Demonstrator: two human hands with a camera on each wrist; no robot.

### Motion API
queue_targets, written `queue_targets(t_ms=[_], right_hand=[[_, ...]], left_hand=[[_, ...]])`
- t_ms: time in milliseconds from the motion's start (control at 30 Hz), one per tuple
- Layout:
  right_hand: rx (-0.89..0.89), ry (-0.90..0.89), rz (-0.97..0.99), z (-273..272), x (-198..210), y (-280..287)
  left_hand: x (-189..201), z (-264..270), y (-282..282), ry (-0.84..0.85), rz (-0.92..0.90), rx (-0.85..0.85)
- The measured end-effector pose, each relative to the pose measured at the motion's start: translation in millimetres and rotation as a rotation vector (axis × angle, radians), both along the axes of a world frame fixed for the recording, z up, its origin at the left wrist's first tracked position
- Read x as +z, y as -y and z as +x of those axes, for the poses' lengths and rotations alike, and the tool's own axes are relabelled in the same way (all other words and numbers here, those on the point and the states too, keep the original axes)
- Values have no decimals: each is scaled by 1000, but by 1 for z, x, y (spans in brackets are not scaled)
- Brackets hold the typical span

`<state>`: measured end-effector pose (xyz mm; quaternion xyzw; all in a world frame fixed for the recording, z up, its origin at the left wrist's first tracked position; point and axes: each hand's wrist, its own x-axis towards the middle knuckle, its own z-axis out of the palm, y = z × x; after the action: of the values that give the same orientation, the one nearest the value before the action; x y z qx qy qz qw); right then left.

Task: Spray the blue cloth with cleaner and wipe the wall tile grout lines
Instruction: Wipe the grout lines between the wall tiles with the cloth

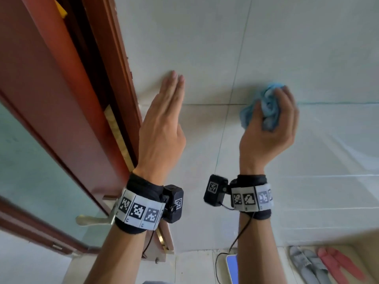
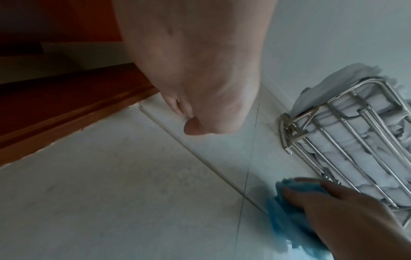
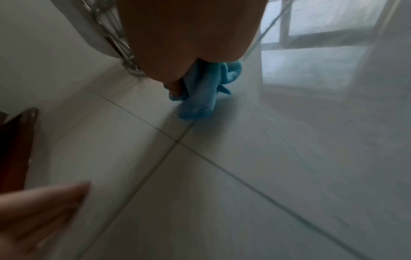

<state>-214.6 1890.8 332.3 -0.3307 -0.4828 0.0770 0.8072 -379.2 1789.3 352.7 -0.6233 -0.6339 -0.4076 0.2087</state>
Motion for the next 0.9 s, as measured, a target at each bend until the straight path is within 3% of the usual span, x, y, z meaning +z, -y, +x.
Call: queue_targets(t_ms=[167,233,400,467,600,900], right_hand=[[-37,131,159,-5,59,-31],[-70,215,172,-23,50,-29],[-66,425,114,-59,-42,1],[-46,526,171,-59,-59,5],[-14,654,264,-39,-37,1],[-38,618,165,-1,-27,-18]], left_hand=[[-1,-1,-5,17,23,-36],[1,-4,-6,11,33,-44],[3,-8,-7,9,53,-56],[2,-5,-9,25,66,-66],[0,1,-13,86,94,-67],[14,41,-26,126,166,-18]])
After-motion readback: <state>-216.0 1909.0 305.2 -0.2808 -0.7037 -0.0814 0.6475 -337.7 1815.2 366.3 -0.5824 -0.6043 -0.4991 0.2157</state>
